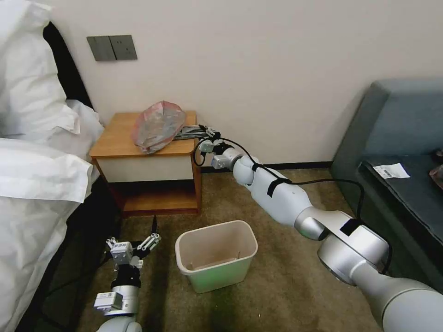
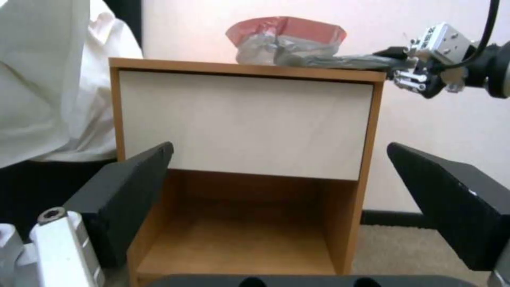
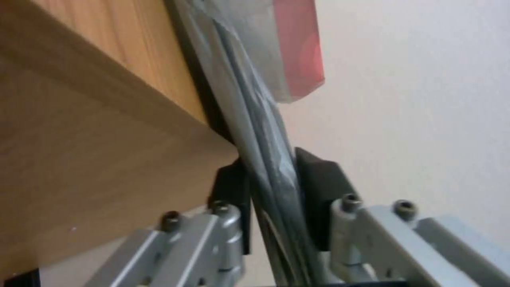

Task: Pick up the garbage bag from the table and place it over the trash can.

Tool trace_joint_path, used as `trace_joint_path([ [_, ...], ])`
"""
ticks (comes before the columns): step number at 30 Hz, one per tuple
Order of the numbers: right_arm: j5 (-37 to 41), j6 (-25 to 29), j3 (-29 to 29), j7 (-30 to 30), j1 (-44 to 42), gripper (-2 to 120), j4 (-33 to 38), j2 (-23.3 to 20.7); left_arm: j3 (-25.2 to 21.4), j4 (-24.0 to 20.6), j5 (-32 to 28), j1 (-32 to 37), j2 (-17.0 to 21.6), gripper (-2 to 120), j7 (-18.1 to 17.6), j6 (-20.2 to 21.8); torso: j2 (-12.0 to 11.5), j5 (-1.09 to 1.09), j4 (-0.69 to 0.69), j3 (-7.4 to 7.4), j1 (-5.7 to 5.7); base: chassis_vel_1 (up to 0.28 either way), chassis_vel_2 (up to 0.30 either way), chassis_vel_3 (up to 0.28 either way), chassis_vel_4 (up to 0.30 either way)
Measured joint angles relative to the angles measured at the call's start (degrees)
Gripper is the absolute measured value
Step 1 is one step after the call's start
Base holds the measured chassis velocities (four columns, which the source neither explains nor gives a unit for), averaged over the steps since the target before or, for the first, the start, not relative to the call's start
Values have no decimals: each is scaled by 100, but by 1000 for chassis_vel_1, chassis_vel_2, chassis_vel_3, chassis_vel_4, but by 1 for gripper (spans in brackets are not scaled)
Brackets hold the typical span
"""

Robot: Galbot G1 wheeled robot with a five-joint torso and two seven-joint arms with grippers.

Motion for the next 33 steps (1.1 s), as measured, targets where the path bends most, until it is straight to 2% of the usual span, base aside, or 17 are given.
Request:
trace_joint_path([
  [2, 11, -4, 0, -2, -2, 18, 7, 1, -7, -5, 0, -3, 5, 100, -2, 6, 0, 0, 0, 0, 0, 0, 0, 0, 0],
  [5, 41, -10, 17, -7, -15, 1, 30, -5, -20, -8, -1, -8, 14, 100, -6, 18, 0, 0, 0, 0, 0, 0, 0, 0, 0],
  [18, 166, -65, 124, -7, -111, 0, 285, -100, -33, 25, -5, -33, 12, 100, -11, 22, 0, 0, 1, 0, 0, 0, 0, 0, 0],
  [23, 294, -170, 183, -1, -369, 0, 975, -366, -122, 43, -21, -50, -1, 100, -14, 20, 0, 0, 0, 0, 0, 0, 0, 0, 0],
  [25, 361, -244, 258, 3, -589, 0, 1453, -539, -230, 14, -72, -36, -13, 100, -30, 14, 0, -1, 0, 0, 0, 0, 0, 0, 0],
  [26, 361, -244, 258, 3, -589, 0, 1453, -539, -230, 14, -72, -36, -13, 100, -30, 14, 0, -1, 0, 0, 0, 0, 0, 0, 0],
  [30, 371, -396, 530, -5, -1160, 0, 2421, -816, -475, -370, -326, 38, -21, 100, -154, 148, 0, -1, 0, 0, 0, 0, 0, 0, 0],
  [31, 371, -396, 530, -5, -1160, 0, 2421, -816, -475, -370, -326, 38, -21, 100, -154, 148, 0, -1, 0, 0, 0, 0, 0, 0, 0],
  [33, 286, -463, 688, -50, -1563, 0, 2973, -981, -551, -614, -396, 90, 12, 100, -349, 346, 0, 1, 1, -1, 0, 0, 0, 0, 0],
])
